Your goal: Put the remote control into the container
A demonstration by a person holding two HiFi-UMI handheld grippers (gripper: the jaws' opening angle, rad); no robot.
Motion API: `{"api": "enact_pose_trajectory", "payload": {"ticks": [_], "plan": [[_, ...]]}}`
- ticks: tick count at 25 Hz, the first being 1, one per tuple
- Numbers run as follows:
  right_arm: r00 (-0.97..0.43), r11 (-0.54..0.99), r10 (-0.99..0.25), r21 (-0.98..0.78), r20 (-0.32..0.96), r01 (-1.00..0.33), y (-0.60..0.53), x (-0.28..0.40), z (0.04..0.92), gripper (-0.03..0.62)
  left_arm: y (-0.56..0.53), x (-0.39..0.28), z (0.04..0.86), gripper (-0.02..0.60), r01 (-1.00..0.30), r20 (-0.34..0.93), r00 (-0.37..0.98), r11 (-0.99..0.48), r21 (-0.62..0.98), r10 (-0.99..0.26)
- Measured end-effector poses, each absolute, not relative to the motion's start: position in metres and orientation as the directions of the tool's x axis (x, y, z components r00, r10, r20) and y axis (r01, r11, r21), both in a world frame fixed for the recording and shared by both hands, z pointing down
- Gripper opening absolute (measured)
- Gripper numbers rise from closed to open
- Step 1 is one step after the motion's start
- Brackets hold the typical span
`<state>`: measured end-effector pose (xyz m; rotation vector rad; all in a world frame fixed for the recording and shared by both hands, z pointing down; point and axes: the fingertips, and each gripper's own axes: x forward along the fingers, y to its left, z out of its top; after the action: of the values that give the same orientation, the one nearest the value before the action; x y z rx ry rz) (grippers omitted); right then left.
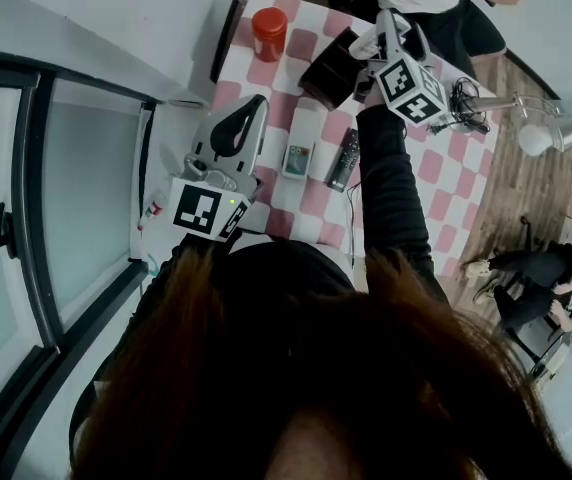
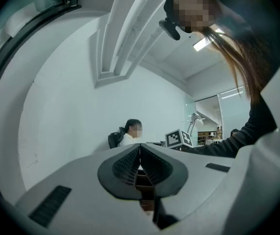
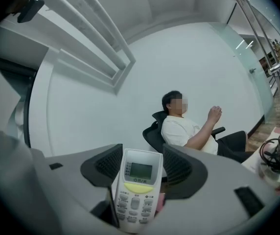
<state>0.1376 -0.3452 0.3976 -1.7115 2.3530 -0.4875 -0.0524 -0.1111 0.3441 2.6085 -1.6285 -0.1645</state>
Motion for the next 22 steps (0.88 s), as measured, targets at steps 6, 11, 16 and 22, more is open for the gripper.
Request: {"api": "enact_pose_trajectory", "payload": {"ticks": [6,11,16,22], "plan": [[-0.216,0.186,-0.976,-0.375,0.040,-0.908,-0.351,0.147,0.411,0.253,-0.109,-0.063,0.351,0.009,-0.904,-0.042,0.410,-0.412,0.117,-0.911],[-0.169,0.149,-0.985,-0.318,0.036,-0.936,-0.340,0.152,0.414,0.252,-0.112,-0.068,0.352,0.009,-0.907,-0.042,0.401,-0.404,0.120,-0.915],[-0.155,0.134,-0.986,-0.286,0.054,-0.949,-0.328,0.156,0.414,0.252,-0.116,-0.067,0.351,0.009,-0.904,-0.047,0.408,-0.410,0.121,-0.912],[-0.130,0.099,-0.987,-0.288,0.091,-0.952,-0.310,0.159,0.414,0.252,-0.116,-0.065,0.351,0.009,-0.899,-0.050,0.417,-0.420,0.121,-0.908]]}}
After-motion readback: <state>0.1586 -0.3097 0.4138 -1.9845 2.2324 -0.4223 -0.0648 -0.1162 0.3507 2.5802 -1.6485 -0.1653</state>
